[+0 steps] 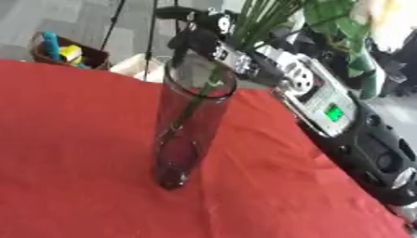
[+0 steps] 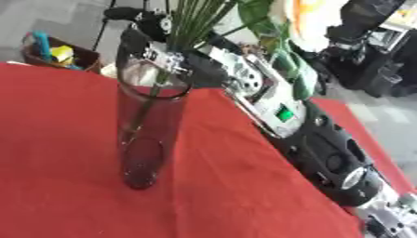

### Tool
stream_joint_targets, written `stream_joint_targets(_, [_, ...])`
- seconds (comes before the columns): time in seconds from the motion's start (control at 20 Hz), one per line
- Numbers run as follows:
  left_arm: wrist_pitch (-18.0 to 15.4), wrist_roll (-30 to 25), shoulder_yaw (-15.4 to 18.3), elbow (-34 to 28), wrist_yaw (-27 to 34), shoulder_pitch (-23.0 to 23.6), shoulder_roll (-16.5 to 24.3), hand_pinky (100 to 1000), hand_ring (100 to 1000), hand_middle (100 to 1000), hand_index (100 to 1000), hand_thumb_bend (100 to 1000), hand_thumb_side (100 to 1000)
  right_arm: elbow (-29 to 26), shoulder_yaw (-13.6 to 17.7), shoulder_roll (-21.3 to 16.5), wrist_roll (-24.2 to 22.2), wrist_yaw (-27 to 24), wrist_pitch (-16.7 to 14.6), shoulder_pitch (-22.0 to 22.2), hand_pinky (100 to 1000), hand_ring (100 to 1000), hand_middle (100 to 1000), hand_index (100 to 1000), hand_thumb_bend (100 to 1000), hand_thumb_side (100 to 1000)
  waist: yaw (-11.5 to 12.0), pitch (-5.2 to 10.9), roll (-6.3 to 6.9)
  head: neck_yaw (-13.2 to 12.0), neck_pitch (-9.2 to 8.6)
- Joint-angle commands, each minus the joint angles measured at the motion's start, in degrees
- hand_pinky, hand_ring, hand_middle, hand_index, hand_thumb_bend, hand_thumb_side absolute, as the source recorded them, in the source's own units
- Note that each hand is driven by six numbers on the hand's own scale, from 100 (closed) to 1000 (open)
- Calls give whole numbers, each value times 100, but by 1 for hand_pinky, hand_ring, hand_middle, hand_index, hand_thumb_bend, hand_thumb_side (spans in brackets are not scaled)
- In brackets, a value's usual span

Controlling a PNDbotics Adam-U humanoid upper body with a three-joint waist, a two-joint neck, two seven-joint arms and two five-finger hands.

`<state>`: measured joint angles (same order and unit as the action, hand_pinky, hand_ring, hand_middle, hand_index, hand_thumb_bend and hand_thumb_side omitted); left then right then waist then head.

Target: Arrange flowers into the vase.

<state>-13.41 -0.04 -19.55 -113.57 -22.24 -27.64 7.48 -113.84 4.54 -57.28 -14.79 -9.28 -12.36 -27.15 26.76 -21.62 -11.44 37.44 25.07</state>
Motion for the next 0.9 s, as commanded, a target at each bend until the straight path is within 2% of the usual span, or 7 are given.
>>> stream_joint_targets(0.05, [14,-7,-49,-102,-21,-29,25,526,737,732,750,100,727,-75,89,-248,-23,31,-31,-7,772,1000,100,627,100,1000,-27,100,40,19,-59])
stream_joint_targets(0.6, [24,-21,-52,-102,-20,-25,28,525,738,733,749,100,729,-75,65,-264,-209,137,-143,42,804,1000,100,798,100,1000,-35,106,19,40,-69])
stream_joint_targets(0.9, [28,-26,-53,-102,-16,-38,29,525,739,733,749,100,730,-75,47,-257,-239,174,-354,64,876,1000,100,828,100,1000,-35,95,-7,46,-60])
